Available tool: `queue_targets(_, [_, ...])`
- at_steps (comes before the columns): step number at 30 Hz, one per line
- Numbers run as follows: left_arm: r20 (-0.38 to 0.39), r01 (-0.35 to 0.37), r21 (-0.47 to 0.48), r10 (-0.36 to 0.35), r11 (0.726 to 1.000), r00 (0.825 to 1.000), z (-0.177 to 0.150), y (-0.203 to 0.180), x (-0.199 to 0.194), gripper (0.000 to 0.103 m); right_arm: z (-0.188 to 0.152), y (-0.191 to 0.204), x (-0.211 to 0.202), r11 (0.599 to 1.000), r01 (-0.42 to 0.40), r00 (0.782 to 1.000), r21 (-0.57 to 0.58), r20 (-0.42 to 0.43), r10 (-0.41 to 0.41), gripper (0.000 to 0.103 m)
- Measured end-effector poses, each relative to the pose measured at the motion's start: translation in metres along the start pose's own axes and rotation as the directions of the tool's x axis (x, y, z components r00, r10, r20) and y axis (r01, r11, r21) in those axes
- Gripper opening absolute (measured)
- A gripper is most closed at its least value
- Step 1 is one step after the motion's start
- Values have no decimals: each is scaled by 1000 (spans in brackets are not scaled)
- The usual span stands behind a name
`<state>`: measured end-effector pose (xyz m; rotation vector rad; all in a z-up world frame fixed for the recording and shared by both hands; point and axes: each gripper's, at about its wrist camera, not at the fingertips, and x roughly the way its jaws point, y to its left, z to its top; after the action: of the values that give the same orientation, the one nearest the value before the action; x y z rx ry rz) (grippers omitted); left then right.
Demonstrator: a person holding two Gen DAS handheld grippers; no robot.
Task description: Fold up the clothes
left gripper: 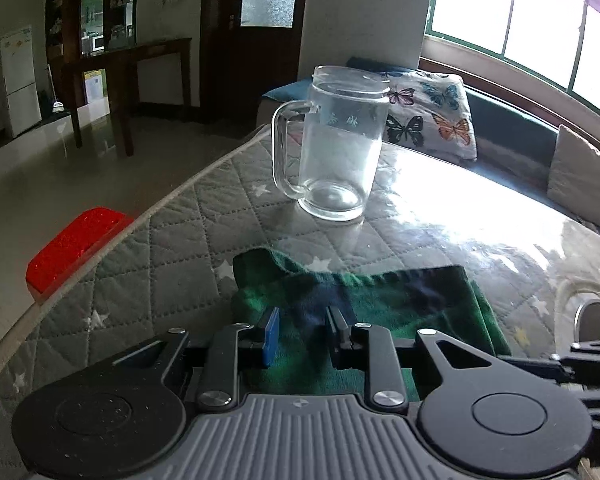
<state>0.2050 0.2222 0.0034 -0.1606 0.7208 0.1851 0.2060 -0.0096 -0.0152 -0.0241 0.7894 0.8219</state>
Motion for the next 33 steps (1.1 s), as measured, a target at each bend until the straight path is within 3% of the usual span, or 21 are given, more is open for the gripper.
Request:
queue_targets(7, [-4, -22, 2, 22, 1000, 1000, 4, -6, -4, 29, 1, 3, -10, 1000, 1, 1000, -6, 17, -1, 24])
queue_targets(11, [16, -19, 18, 18, 1000, 1000, -3, -9, -25, 45, 1, 5, -16, 1000, 2, 1000, -9, 26, -2, 27])
queue_targets(13, [28, -12, 14, 11, 1000, 1000, -8, -8, -37, 50, -1, 8, -22, 1000, 8, 1000, -15, 29, -7, 40])
queue_targets(17, [53, -10, 7, 9, 1000, 999, -19, -9, -63, 59, -6, 17, -35, 999, 26, 999, -42, 35, -24, 42])
queue_targets(19, [70, -15, 13, 14, 1000, 997, -28, -10, -77, 65, -10, 22, -42, 998, 31, 999, -54, 39, -29, 53])
queue_targets(21, [83, -17, 16, 15, 1000, 996, -36, -11, -89, 73, -16, 29, -50, 996, 47, 998, -76, 47, -44, 56])
queue_targets(26, [98, -34, 23, 31, 999, 995, -59, -13, -115, 83, -31, 44, -65, 990, 70, 997, -120, 52, -64, 61])
queue_targets(28, [101, -42, 24, 40, 999, 994, -68, -15, -124, 88, -38, 48, -73, 989, 73, 996, -127, 55, -66, 75])
queue_targets(33, [117, -57, 34, 53, 998, 992, -90, -22, -143, 99, -57, 53, -87, 989, 87, 995, -123, 63, -79, 82])
